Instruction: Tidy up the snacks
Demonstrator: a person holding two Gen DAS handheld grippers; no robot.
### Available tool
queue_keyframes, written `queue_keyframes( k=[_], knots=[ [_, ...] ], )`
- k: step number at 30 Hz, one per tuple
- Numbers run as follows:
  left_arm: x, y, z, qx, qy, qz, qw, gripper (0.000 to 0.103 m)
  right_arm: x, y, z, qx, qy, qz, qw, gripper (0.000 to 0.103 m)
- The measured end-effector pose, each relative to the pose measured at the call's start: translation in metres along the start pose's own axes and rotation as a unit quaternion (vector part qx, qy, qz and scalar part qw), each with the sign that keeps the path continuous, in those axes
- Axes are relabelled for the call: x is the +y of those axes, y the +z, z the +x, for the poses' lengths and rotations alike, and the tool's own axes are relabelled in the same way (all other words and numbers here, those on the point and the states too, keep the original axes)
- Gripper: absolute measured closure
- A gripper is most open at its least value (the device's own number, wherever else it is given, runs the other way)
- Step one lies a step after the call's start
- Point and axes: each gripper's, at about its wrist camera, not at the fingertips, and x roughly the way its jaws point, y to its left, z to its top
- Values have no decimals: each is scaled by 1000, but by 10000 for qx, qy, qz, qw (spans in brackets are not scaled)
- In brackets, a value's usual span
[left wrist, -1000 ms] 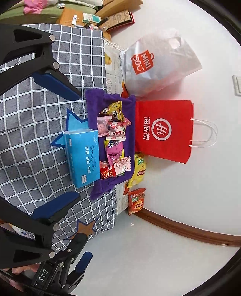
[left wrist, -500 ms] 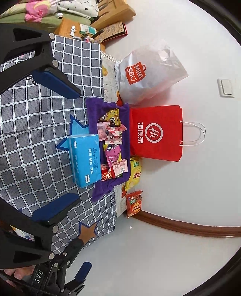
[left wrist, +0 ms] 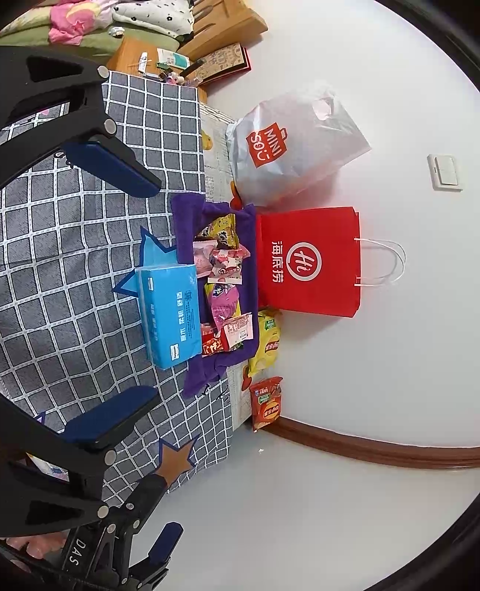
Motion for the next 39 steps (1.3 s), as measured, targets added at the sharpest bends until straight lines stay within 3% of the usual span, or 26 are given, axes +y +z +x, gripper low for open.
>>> queue_keyframes(
  k=[39],
  knots=[
    [1, 1, -1, 22, 21, -26, 10000, 0, -2, 0, 0, 22, 17, 7, 10000, 4]
  ],
)
